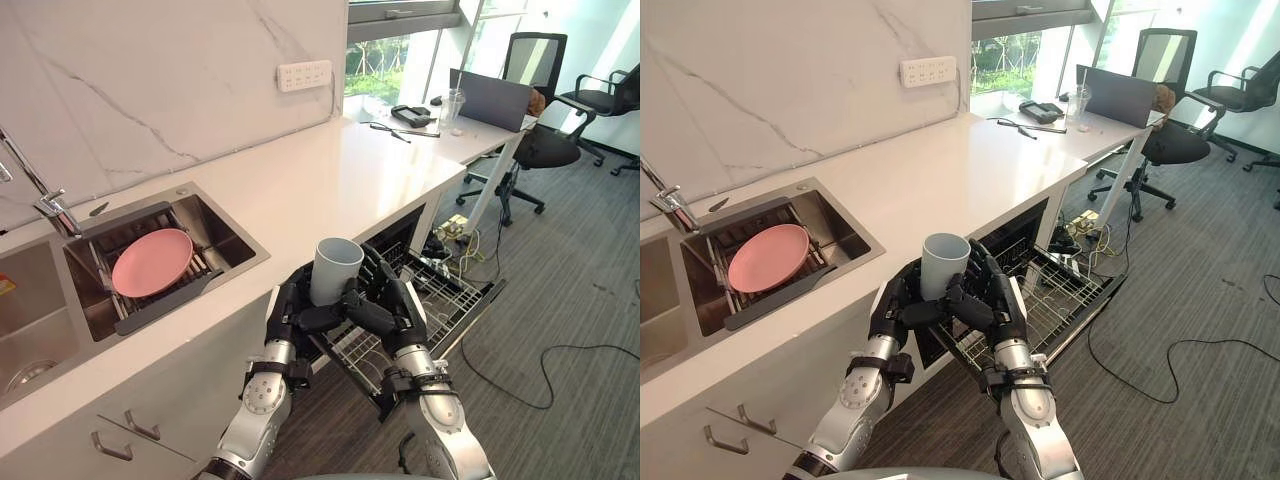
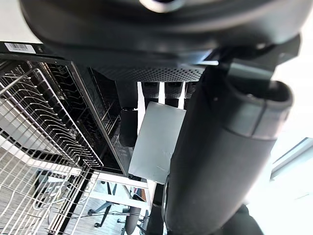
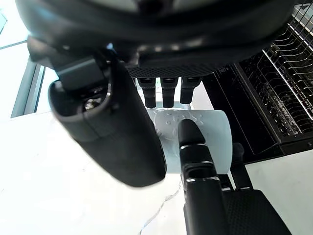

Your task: Walk over to the sink, pick up the cup, carry it to the dishwasher, place the cup inside the dishwasher, then close the dishwasher door

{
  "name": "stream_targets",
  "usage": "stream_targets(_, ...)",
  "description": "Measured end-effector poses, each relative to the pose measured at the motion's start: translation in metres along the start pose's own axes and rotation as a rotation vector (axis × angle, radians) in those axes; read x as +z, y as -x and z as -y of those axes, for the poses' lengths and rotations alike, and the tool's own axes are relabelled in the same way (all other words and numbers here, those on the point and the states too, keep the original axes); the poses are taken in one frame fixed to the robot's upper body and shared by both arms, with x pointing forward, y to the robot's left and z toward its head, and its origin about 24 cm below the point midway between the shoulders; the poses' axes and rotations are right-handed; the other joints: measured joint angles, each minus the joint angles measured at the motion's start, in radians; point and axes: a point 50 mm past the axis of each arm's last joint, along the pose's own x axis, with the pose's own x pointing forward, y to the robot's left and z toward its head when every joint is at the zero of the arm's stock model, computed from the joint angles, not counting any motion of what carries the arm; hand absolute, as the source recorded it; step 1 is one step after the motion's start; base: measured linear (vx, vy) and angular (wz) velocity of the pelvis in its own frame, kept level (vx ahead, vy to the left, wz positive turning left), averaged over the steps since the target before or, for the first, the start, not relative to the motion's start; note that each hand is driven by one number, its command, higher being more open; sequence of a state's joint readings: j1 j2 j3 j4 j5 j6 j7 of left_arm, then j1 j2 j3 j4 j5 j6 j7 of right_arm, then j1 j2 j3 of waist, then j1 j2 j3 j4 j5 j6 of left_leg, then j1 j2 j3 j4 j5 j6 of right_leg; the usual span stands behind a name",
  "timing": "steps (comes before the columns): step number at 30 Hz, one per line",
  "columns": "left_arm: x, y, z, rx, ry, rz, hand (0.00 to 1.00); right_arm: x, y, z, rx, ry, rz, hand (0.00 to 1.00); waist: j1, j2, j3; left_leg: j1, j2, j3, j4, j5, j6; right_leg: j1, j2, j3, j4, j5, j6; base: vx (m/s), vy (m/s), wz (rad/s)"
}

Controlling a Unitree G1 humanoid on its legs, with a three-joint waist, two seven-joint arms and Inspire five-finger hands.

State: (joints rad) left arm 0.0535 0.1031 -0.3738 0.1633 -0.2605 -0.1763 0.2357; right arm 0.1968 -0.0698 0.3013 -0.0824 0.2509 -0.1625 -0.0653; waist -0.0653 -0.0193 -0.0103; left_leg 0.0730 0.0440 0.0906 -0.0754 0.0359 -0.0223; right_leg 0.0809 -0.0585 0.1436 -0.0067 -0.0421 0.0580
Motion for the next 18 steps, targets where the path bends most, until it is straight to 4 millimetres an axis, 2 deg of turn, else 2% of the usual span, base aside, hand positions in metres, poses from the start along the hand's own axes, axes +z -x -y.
stream_targets(5,-0.002,-0.001,-0.002,0.019,0.019,-0.019,0.3,0.002,-0.001,0.002,-0.021,-0.009,0.011,0.9,-0.004,-0.003,0.002,0.001,0.004,0.001,-0.005,0.001,-0.002,0.0,0.003,0.001,-0.004,0.001,-0.001,0.0,-0.012,0.0)
stream_targets(13,0.006,-0.007,-0.022,0.133,0.067,0.015,0.3,0.004,-0.001,0.013,-0.085,-0.02,0.025,0.9,-0.007,-0.003,0.002,0.007,-0.001,0.003,-0.011,0.001,-0.002,0.004,0.006,0.002,-0.006,0.002,-0.002,0.0,0.0,0.0)
stream_targets(18,0.007,-0.007,-0.019,0.13,0.087,0.019,0.3,0.004,-0.001,0.014,-0.084,-0.021,0.025,0.9,-0.007,-0.003,0.002,0.007,-0.002,0.002,-0.011,0.001,-0.003,0.003,0.005,0.002,-0.005,0.001,-0.001,0.0,0.0,0.0)
